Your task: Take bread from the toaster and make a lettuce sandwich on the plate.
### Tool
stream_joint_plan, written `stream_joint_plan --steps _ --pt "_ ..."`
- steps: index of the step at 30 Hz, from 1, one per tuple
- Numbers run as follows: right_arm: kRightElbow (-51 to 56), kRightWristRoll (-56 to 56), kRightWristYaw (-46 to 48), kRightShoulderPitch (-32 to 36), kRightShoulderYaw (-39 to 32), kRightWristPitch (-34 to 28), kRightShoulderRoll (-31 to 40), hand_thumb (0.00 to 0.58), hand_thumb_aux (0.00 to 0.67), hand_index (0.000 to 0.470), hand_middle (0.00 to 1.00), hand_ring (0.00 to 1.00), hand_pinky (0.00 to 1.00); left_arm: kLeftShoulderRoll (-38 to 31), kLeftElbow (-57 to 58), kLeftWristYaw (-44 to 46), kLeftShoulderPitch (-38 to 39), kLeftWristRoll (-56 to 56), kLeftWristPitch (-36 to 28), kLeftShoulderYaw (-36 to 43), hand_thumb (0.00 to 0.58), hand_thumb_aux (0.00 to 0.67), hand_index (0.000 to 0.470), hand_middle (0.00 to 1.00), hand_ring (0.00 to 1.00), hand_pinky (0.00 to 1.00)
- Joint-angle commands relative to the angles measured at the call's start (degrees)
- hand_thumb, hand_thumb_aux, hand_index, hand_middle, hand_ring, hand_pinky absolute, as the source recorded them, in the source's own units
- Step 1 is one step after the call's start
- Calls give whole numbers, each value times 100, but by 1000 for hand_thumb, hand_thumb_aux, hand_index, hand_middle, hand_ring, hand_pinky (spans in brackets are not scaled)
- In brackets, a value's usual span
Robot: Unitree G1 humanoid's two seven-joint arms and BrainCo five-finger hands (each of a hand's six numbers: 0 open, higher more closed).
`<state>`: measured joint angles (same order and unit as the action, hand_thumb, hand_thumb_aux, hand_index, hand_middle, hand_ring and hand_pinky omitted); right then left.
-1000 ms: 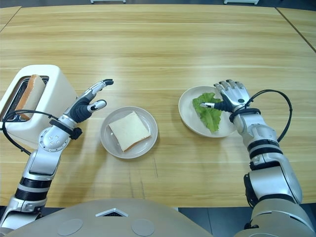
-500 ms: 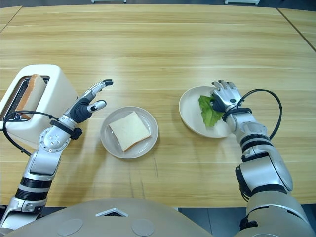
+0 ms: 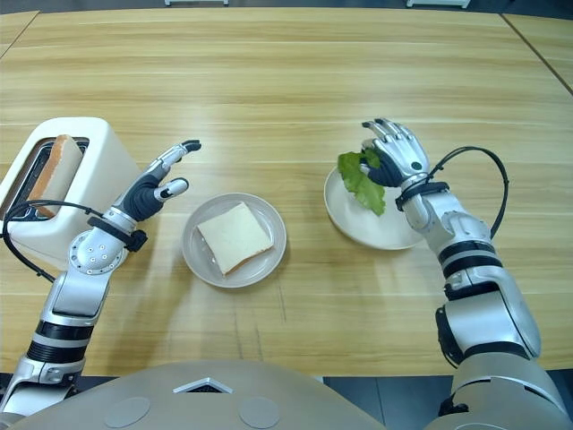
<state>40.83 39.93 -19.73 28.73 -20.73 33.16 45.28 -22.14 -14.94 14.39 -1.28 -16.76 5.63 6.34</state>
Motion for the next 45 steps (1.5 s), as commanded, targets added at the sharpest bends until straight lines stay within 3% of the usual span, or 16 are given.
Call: stream_joint_plan --steps 1,6,12,21,27,28,29,36,42,45 --pt "-1490 -525 856 -400 -85 999 80 580 670 470 0 0 0 103 -279 -131 -37 368 195 -335 0 0 0 0 0 0" --pt "-2447 -1075 2345 -497 -424 1176 -219 580 670 470 0 0 0 102 -634 -100 22 668 266 -588 0 0 0 0 0 0" --pt "-2612 -934 3350 -146 -916 1284 -880 580 670 470 0 0 0 87 -710 -98 40 756 250 -735 0 0 0 0 0 0" --pt "-1508 546 2769 794 -1418 1497 -1974 580 670 470 0 0 0 126 -714 -103 2 741 270 -754 0 0 0 0 0 0" --pt "-994 1466 2073 1109 -1740 1355 -2228 580 670 470 0 0 0 119 -715 -89 31 725 263 -758 0 0 0 0 0 0" --pt "-971 1548 1964 1130 -1745 1308 -2245 468 376 264 0 0 0 112 -730 -93 41 707 258 -763 0 0 0 0 0 0" --pt "-960 1616 1855 1151 -1744 1258 -2256 18 11 7 0 0 0 106 -754 -106 52 685 255 -777 0 0 0 0 0 0" --pt "-1245 1683 1662 1155 -1655 1013 -2222 0 0 0 0 0 0 -282 -1493 -304 220 -515 13 -1212 0 0 0 0 0 0" --pt "-2107 1311 1320 910 -1099 938 -1981 0 0 0 0 0 0 -946 -2120 46 572 -406 -880 -3211 0 0 0 0 0 0" --pt "-2496 1172 1287 619 -830 863 -1772 0 0 0 0 0 0 -1433 -1880 446 1249 -874 -934 -3587 0 0 0 0 0 0"
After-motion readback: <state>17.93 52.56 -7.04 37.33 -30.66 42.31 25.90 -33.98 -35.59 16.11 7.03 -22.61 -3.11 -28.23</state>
